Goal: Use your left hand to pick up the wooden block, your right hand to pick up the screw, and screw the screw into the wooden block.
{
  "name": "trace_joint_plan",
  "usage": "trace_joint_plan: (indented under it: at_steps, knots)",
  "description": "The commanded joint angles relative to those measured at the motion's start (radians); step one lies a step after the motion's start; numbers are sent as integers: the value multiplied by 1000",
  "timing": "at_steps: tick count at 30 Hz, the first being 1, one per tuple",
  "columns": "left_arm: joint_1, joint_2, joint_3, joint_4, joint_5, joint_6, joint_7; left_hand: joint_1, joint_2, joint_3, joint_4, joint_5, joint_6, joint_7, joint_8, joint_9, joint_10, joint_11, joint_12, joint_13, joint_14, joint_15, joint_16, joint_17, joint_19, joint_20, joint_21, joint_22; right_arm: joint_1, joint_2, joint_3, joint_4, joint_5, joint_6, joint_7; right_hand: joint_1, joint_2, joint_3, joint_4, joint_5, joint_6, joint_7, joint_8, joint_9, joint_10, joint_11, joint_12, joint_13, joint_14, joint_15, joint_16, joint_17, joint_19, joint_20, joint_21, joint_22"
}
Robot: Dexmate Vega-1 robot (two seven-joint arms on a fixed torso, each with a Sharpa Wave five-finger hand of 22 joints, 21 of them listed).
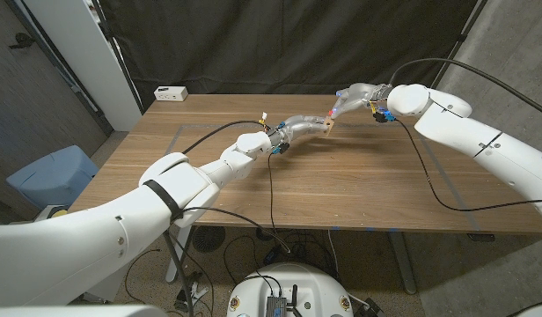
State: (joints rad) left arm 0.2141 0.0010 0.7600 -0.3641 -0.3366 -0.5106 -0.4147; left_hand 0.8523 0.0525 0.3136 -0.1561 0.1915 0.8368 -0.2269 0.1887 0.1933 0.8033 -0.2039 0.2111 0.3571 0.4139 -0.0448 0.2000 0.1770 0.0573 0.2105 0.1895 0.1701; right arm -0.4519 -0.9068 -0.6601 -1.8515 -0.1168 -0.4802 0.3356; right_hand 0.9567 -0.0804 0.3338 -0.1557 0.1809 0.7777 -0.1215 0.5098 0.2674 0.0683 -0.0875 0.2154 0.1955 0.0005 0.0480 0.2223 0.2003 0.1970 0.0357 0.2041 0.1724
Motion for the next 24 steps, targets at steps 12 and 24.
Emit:
trace_joint_plan:
  at_steps: [12,24]
  knots:
    - [6,3,-6,-2,0,-20,-10,-1,3,4,6,1,11,2,9,1,2,-1,3,1,-3,-34,4,3,-4,0,2,5,18,3,-30,-21,-42,-45,14,-105,-30,-41,41,-4,42,12,44,29,33,1,2,3,19,5,6,6,15,3,2,4]
    - [2,2,-4,0,3,-5,-5,1,4,5,5,1,11,2,9,1,2,-1,4,2,-2,-34,4,3,-4,1,2,5,26,12,-44,-28,-67,-79,17,-193,-48,-78,65,0,71,20,95,71,51,15,-2,4,20,10,3,9,6,7,-2,6]
